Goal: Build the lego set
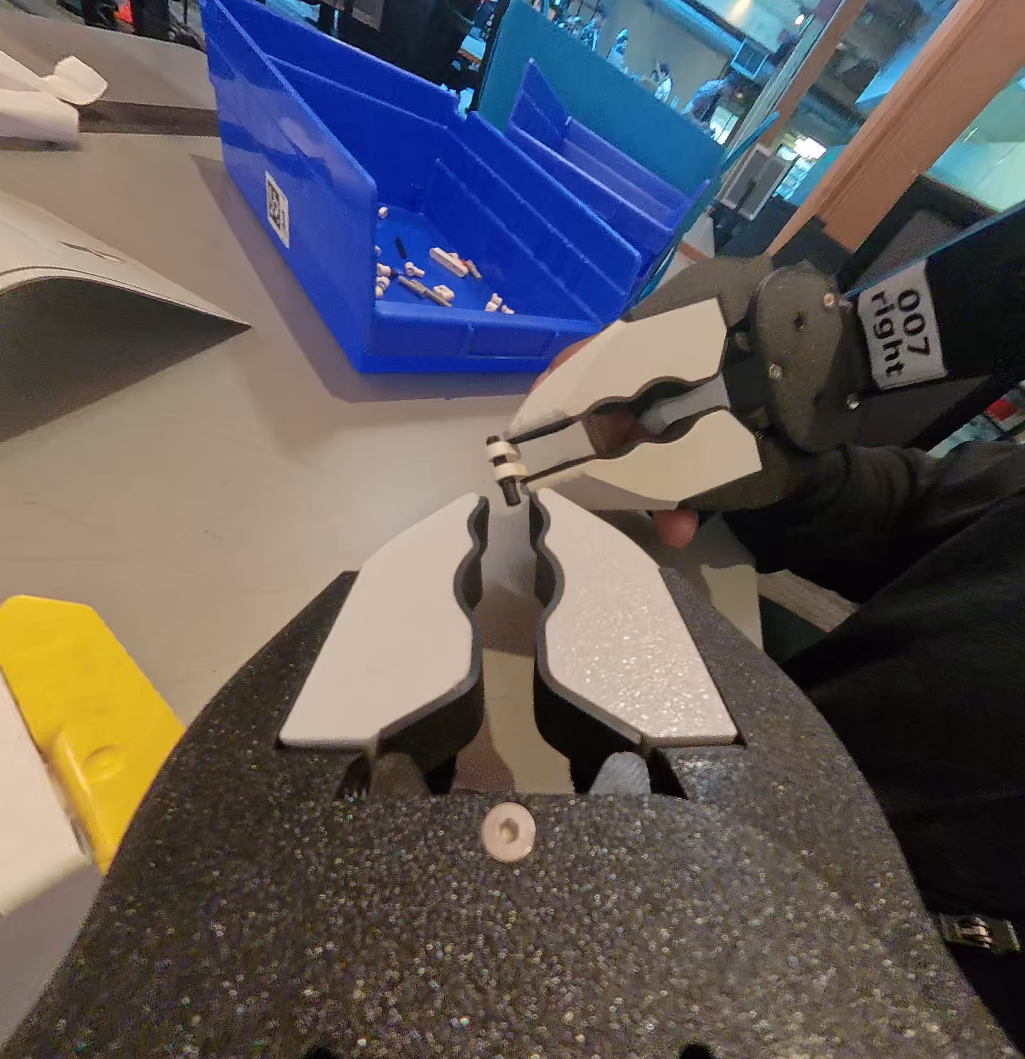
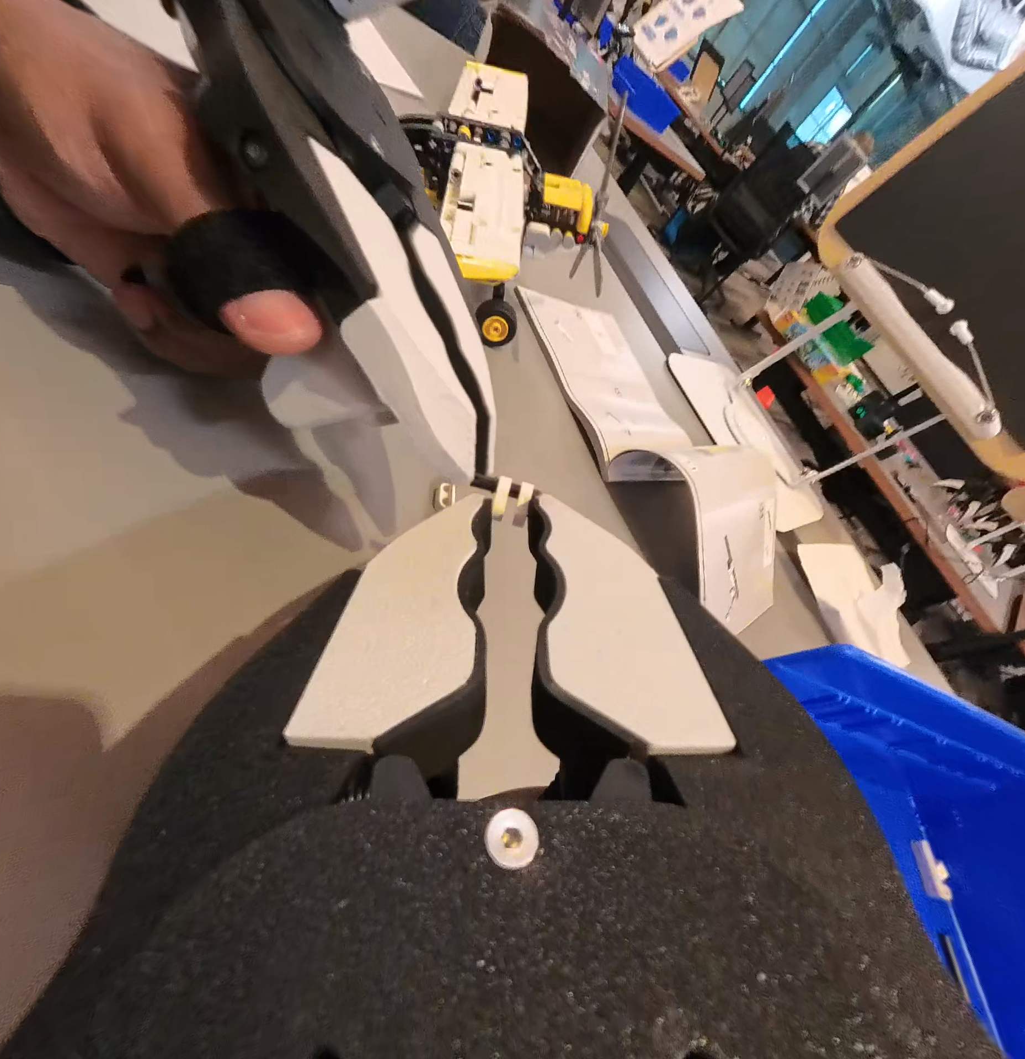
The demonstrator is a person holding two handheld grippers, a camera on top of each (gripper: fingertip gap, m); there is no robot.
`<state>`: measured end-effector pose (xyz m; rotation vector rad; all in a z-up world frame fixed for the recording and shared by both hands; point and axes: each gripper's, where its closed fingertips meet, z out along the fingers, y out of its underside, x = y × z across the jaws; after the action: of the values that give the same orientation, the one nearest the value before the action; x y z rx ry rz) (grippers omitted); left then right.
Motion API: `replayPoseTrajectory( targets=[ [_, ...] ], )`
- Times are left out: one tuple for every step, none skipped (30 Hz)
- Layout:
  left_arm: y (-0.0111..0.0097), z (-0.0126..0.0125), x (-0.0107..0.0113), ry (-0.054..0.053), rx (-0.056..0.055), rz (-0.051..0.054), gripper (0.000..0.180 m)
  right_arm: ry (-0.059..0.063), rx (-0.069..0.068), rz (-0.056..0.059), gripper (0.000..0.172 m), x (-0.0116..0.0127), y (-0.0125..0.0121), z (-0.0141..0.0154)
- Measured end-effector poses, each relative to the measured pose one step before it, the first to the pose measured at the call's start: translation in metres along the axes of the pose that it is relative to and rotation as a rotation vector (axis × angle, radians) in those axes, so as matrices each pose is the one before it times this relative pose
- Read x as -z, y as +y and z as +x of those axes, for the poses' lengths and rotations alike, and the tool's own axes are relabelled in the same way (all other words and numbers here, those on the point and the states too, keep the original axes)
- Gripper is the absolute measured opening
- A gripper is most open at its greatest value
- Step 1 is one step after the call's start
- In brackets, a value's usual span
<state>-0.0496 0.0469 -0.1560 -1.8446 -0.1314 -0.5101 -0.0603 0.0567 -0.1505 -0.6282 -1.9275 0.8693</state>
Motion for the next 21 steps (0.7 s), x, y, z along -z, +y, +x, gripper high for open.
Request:
replayPoseTrajectory(
  targets=[
    [-0.00080,0.00122,0.00015,0.0136,0.0134,0.0062,0.014,0.0004,0.0092,0.0128,0.012,0.00048,-0.00252,-0.00070],
    [-0.00067,0.00088,0.00022,0.0111,0.0100,0.0050,0.013,0.0000,0.0047,0.0123,0.012,0.00058,-0.00243,-0.00046],
    [-0.00099,0.00081,0.00047,0.0098,0.0061,0.0069,0.013,-0.0011,0.0032,0.0082,0.012,0.00046,-0.00159,-0.00037],
    [-0.00077,0.00098,0.00045,0.0100,0.0041,0.0061,0.012,-0.0012,0.0033,0.0056,0.012,0.00028,-0.00100,-0.00016],
    [-0.00001,0.00130,0.00012,0.0127,0.0047,0.0012,0.009,0.0001,0.0027,0.0068,0.012,0.00032,-0.00095,0.00001],
    [0.00023,0.00110,-0.00001,0.0106,0.0060,0.0008,0.006,0.0006,0.0015,0.0067,0.011,0.00025,-0.00080,0.00005],
    [-0.00001,0.00007,0.00009,0.0031,0.0044,0.0033,0.005,0.0000,0.0006,0.0074,0.011,0.00036,-0.00077,0.00000],
    [0.00018,0.00033,0.00021,0.0030,-0.0020,0.0013,0.005,-0.0017,0.0000,0.0081,0.011,0.00030,-0.00101,-0.00028],
    [0.00020,0.00036,0.00022,0.0024,-0.0065,0.0021,0.005,-0.0026,-0.0015,0.0089,0.011,0.00031,-0.00114,-0.00037],
    [0.00043,0.00043,0.00010,0.0009,-0.0044,0.0013,0.005,-0.0026,-0.0027,0.0097,0.011,0.00031,-0.00155,-0.00037],
    [-0.00022,0.00030,-0.00004,0.0006,0.0015,0.0064,0.005,-0.0005,-0.0031,0.0093,0.011,0.00028,-0.00171,-0.00022],
    [-0.00030,0.00032,-0.00003,0.0014,0.0033,0.0071,0.005,0.0016,-0.0028,0.0058,0.011,0.00022,-0.00131,0.00015],
    [-0.00049,-0.00010,0.00030,-0.0004,0.0021,0.0058,0.005,0.0019,-0.0037,0.0017,0.011,-0.00004,-0.00056,0.00037],
    [-0.00059,-0.00043,0.00024,-0.0029,0.0016,0.0056,0.005,0.0041,-0.0046,-0.0019,0.011,-0.00028,-0.00006,0.00069],
    [-0.00058,-0.00040,0.00029,-0.0023,0.0040,0.0056,0.004,0.0079,-0.0013,-0.0005,0.012,-0.00009,0.00001,0.00092],
    [-0.00029,0.00021,0.00029,0.0027,0.0061,0.0032,0.004,0.0101,0.0046,0.0027,0.013,0.00006,-0.00033,0.00080],
    [-0.00055,0.00033,0.00031,0.0051,0.0088,0.0046,0.004,0.0098,0.0090,0.0035,0.015,0.00022,-0.00033,0.00059],
    [-0.00167,0.00023,0.00076,0.0050,0.0101,0.0128,0.004,0.0051,0.0109,0.0013,0.017,-0.00003,0.00020,-0.00004],
    [-0.00193,0.00056,0.00077,0.0067,0.0083,0.0129,0.004,-0.0019,0.0115,-0.0021,0.019,-0.00033,0.00093,-0.00116],
    [-0.00153,0.00139,0.00052,0.0118,0.0081,0.0098,0.004,-0.0028,0.0104,-0.0032,0.020,-0.00063,0.00128,-0.00122],
    [-0.00031,0.00051,0.00001,0.0048,0.0056,0.0019,0.004,0.0019,0.0086,-0.0008,0.021,-0.00078,0.00100,-0.00068]
  ],
)
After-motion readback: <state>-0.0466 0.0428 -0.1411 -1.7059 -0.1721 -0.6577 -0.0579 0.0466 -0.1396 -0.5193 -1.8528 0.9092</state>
